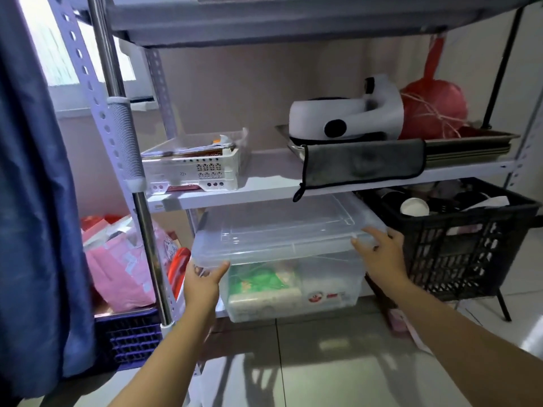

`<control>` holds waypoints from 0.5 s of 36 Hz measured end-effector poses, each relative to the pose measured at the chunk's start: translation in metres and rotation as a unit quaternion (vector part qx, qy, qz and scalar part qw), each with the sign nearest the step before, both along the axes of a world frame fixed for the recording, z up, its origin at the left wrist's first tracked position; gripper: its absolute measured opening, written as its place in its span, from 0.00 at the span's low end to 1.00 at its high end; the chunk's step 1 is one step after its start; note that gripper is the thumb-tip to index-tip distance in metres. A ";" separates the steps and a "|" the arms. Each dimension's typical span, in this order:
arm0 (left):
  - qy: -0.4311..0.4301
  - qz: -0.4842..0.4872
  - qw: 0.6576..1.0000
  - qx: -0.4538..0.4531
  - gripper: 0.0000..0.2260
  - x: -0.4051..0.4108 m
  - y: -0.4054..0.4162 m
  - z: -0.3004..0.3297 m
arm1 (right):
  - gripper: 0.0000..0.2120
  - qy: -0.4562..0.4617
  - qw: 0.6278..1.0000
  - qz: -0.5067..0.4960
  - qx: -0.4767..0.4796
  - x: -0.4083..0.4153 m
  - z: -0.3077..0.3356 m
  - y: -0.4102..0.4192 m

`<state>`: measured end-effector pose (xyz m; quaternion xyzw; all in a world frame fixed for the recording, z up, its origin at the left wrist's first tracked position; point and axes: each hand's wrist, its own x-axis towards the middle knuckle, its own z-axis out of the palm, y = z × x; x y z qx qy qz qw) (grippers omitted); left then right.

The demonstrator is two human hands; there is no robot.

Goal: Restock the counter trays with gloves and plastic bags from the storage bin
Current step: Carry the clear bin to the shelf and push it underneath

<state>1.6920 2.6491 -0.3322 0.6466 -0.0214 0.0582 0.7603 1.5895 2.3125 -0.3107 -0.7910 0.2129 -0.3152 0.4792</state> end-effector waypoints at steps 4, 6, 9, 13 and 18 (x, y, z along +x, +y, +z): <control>0.023 0.008 1.000 0.013 0.25 0.033 -0.007 0.013 | 0.23 0.045 0.997 0.064 -0.009 0.027 0.018 -0.023; 0.048 0.006 0.999 0.021 0.28 0.047 -0.009 0.015 | 0.29 0.116 0.987 0.089 -0.060 0.036 0.019 -0.031; 0.070 -0.007 0.997 0.044 0.33 0.052 -0.013 0.011 | 0.44 0.246 0.953 0.125 -0.124 0.037 0.014 -0.030; 0.077 -0.050 0.995 0.043 0.38 0.055 -0.024 0.008 | 0.47 0.274 0.946 0.133 -0.111 0.048 0.017 -0.018; 0.093 -0.116 0.989 -0.008 0.37 0.060 -0.036 0.011 | 0.44 0.266 0.952 0.139 -0.062 0.060 0.023 -0.019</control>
